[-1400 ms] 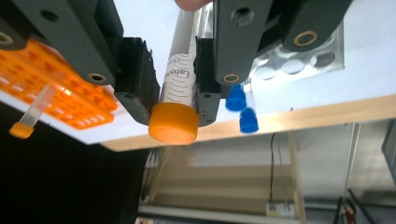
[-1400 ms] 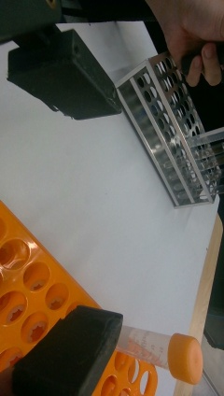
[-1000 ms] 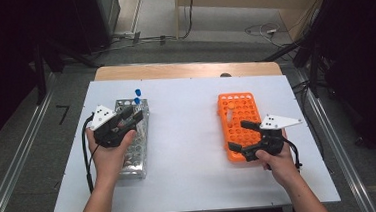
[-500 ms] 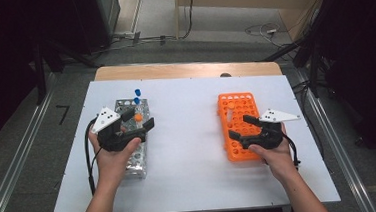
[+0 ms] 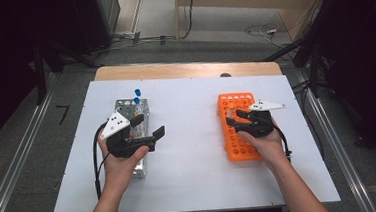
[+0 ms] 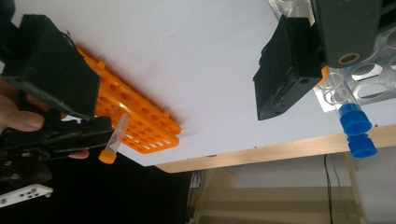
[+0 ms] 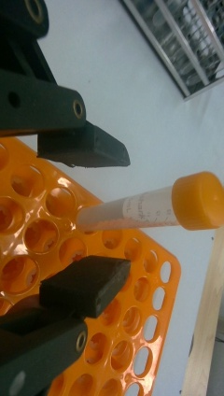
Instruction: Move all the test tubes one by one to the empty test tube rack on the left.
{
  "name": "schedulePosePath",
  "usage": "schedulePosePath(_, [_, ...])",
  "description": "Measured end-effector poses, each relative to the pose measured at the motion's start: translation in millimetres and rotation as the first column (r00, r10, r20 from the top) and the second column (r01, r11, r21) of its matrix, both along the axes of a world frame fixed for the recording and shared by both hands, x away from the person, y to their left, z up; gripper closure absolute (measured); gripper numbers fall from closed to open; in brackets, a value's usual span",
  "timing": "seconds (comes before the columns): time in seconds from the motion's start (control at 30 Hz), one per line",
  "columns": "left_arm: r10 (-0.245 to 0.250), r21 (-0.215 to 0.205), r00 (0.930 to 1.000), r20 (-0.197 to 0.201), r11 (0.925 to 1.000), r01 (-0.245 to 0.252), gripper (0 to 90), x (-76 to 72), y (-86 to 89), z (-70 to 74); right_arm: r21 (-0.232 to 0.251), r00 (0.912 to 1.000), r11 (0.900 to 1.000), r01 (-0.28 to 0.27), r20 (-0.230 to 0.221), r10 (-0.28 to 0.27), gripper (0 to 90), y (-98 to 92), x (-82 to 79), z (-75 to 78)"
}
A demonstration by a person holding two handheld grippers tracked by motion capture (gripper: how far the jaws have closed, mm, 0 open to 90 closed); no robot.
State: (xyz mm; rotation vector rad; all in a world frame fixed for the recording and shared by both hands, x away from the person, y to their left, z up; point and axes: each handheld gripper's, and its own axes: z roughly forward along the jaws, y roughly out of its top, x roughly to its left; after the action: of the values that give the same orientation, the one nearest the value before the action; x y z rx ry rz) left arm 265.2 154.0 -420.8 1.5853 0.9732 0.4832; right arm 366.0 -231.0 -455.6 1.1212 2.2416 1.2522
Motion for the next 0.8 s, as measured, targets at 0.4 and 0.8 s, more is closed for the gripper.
schedulePosePath(0.4, [-0.006,0.0,1.0,0.007,1.0,0.006,15.1,-3.2,-4.3,2.6,-0.129,0.9991,0.991,0.038,-0.013,-0.04,60.4,16.2,8.7,-4.2])
schedulePosePath(0.8, [-0.04,0.005,0.9992,0.003,0.9992,0.04,15.2,-4.1,-14.9,2.4,-0.1,0.9987,0.994,0.045,0.028,-0.042,72.6,15.1,5.5,-1.0])
